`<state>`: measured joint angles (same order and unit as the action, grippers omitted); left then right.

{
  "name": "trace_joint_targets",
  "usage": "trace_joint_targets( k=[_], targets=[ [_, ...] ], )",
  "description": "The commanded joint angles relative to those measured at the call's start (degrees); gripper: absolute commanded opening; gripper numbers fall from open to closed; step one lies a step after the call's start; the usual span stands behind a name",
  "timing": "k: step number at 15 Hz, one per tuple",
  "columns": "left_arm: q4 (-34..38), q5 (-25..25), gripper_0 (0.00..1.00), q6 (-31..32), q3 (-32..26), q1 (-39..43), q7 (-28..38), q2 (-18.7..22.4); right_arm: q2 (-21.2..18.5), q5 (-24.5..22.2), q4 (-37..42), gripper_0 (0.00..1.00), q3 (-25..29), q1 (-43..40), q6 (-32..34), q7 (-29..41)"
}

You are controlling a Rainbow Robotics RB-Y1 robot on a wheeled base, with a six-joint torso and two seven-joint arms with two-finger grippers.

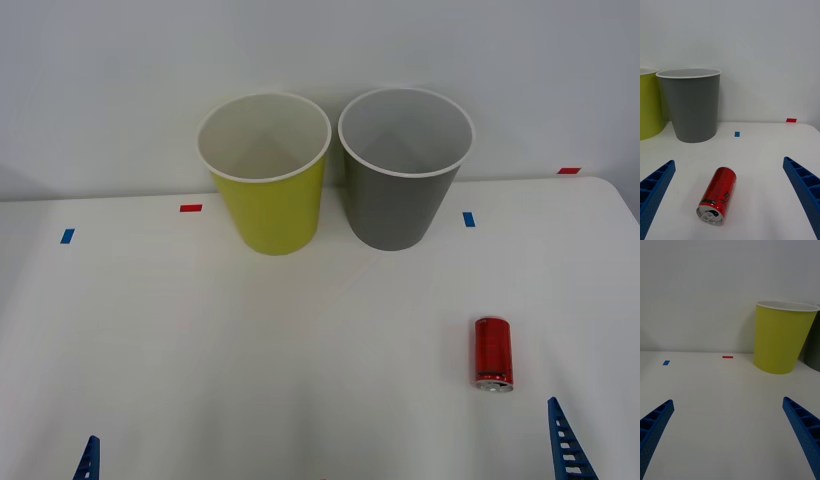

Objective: Put cans in the gray bin and PET bottles in the light green bin.

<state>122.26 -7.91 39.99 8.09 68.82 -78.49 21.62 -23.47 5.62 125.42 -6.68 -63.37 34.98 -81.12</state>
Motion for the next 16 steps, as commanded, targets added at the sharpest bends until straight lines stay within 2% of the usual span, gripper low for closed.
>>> trace_joint_targets(
  k=[1,16],
  targets=[
    [0.0,0.0,1.0,0.0,0.0,0.0,0.0,0.0,0.0,0.0,0.0,1.0,0.0,0.0,0.0,0.0],
    [0.0,0.0,1.0,0.0,0.0,0.0,0.0,0.0,0.0,0.0,0.0,1.0,0.0,0.0,0.0,0.0]
  ],
)
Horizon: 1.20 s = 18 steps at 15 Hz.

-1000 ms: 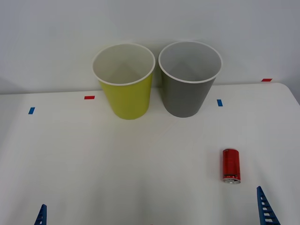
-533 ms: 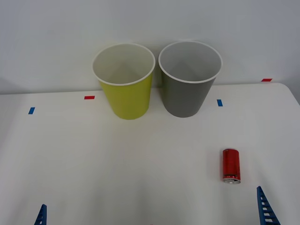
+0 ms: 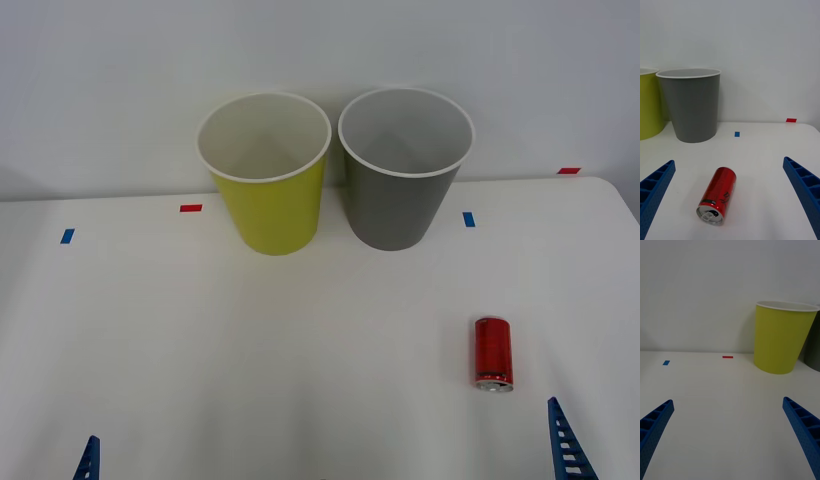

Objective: Put cans in the gray bin and PET bottles in the light green bin.

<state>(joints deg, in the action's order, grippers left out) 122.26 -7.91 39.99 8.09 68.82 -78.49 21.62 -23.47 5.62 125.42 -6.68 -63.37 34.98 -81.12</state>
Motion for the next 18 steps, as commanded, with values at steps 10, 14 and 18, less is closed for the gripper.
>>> trace_joint_targets(
  k=[10,14,18],
  targets=[
    [0.0,0.0,1.0,0.0,0.0,0.0,0.0,0.0,0.0,0.0,0.0,1.0,0.0,0.0,0.0,0.0],
    [0.0,0.0,1.0,0.0,0.0,0.0,0.0,0.0,0.0,0.0,0.0,1.0,0.0,0.0,0.0,0.0],
    [0.0,0.0,1.0,0.0,0.0,0.0,0.0,0.0,0.62,0.35,-3.95,1.0,-1.67,2.2,-0.62,0.0]
  ],
)
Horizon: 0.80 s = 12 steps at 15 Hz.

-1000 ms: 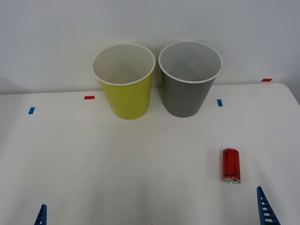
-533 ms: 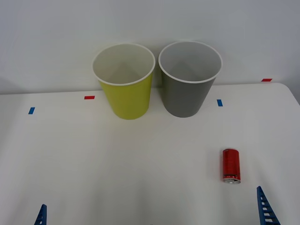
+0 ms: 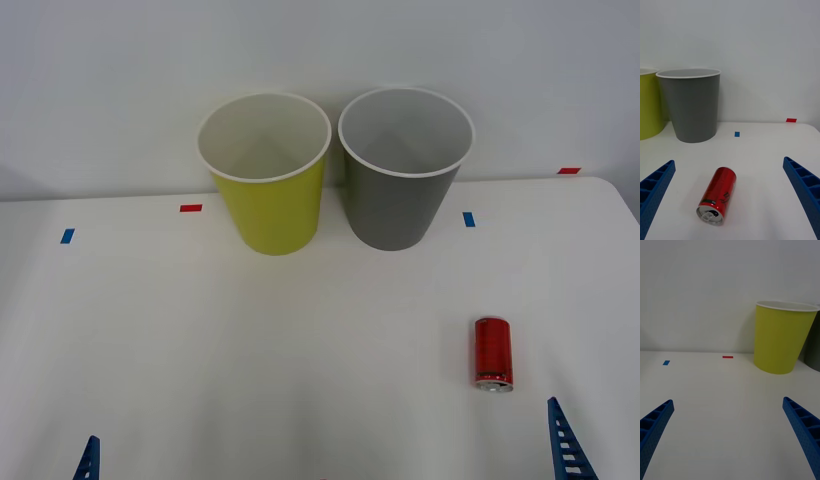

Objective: Put cans in the gray bin and PET bottles in the light green bin.

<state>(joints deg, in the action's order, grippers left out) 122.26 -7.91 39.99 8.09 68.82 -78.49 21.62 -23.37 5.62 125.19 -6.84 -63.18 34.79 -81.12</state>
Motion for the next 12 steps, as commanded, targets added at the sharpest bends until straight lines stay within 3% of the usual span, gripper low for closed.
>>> trace_joint_targets(
  k=[1,9,12],
  targets=[
    [0.0,0.0,1.0,0.0,0.0,0.0,0.0,0.0,0.87,0.27,-4.34,1.0,-2.74,2.53,0.63,-0.35],
    [0.0,0.0,1.0,0.0,0.0,0.0,0.0,0.0,0.34,0.62,-3.11,1.0,-3.88,4.99,-0.42,-2.11],
    [0.0,0.0,1.0,0.0,0.0,0.0,0.0,0.0,-0.63,1.94,-0.29,1.0,-2.48,7.28,-8.59,-2.29]
  ],
)
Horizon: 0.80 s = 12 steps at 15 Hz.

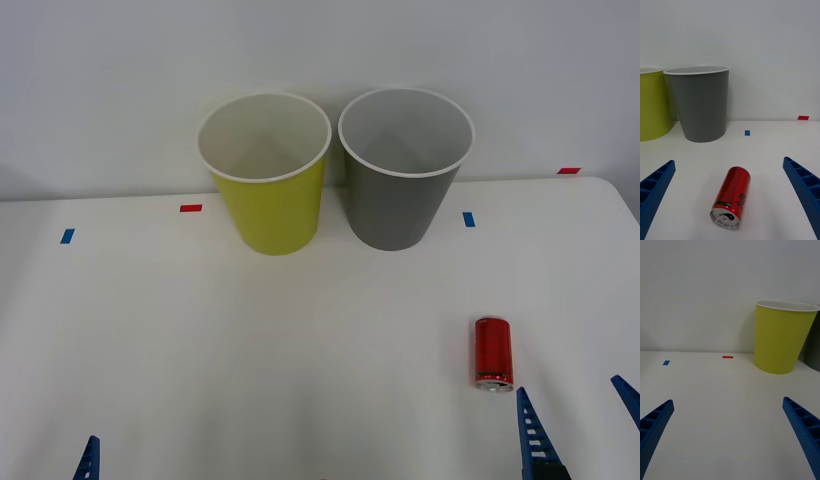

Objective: Put cans in the gray bin and PET bottles in the light green bin.

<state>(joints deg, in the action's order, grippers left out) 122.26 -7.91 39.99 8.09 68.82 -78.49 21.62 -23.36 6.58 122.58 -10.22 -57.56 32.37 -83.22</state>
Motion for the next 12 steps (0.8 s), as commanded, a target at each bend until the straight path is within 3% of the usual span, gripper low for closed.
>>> trace_joint_targets(
  k=[1,5,9,12],
  targets=[
    [0.0,0.0,1.0,0.0,0.0,0.0,0.0,0.0,-0.46,1.42,3.54,1.0,0.9,2.19,-9.78,-0.18],
    [0.0,0.0,1.0,0.0,0.0,0.0,0.0,0.0,-0.46,2.73,12.06,1.0,1.6,4.39,-27.1,0.78],
    [0.0,0.0,1.0,0.0,0.0,0.0,0.0,0.0,-0.55,3.88,19.27,1.0,6.09,6.41,-44.68,3.07],
    [0.0,0.0,1.0,0.0,0.0,0.0,0.0,0.0,-2.04,1.85,20.33,1.0,7.14,9.4,-51.44,11.86]
  ],
)
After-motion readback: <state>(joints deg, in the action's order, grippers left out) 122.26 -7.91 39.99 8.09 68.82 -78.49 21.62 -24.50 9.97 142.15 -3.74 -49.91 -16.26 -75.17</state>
